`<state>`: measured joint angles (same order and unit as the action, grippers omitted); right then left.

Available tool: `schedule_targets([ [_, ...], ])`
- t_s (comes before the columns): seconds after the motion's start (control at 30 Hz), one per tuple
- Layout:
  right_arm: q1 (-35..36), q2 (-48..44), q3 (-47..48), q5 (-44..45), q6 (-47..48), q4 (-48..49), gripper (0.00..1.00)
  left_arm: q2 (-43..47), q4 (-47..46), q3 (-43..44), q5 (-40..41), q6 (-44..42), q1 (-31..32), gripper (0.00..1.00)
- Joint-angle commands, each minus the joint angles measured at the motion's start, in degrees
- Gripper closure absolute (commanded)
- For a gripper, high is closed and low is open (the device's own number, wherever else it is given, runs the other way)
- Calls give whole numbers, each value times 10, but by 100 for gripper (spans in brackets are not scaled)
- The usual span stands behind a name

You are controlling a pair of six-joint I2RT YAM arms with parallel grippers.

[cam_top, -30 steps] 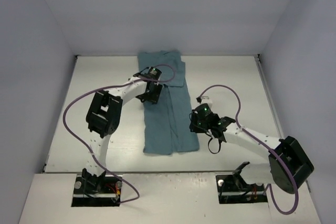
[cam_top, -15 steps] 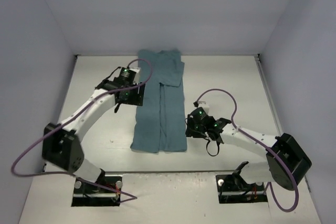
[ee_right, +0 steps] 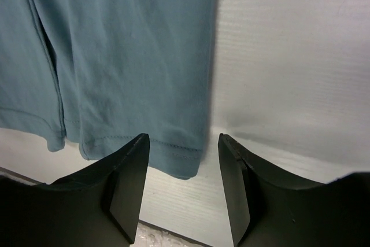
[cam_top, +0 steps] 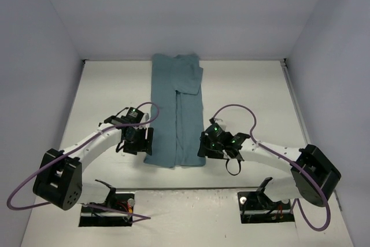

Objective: Fold and stack the t-shirts
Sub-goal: Grab the bottom of the folded rectangular tshirt with both arms

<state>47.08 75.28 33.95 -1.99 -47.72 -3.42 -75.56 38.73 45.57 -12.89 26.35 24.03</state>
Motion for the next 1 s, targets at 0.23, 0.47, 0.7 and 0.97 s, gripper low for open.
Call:
schedule_targets([
  [0.23,51,17,-31,23,-86,-10,51,-17,-38,-20,-41,48,-1,38],
  [0.47,57,30,-35,37,-95,-10,55,-53,-61,-34,-51,64,-1,39],
  [0.7,70,55,-30,32,-101,-10,68,-44,-78,-58,-77,80,0,61],
  [0.97,75,15,6,49,-83,-60,100,54,-30,-28,-114,96,1,100],
])
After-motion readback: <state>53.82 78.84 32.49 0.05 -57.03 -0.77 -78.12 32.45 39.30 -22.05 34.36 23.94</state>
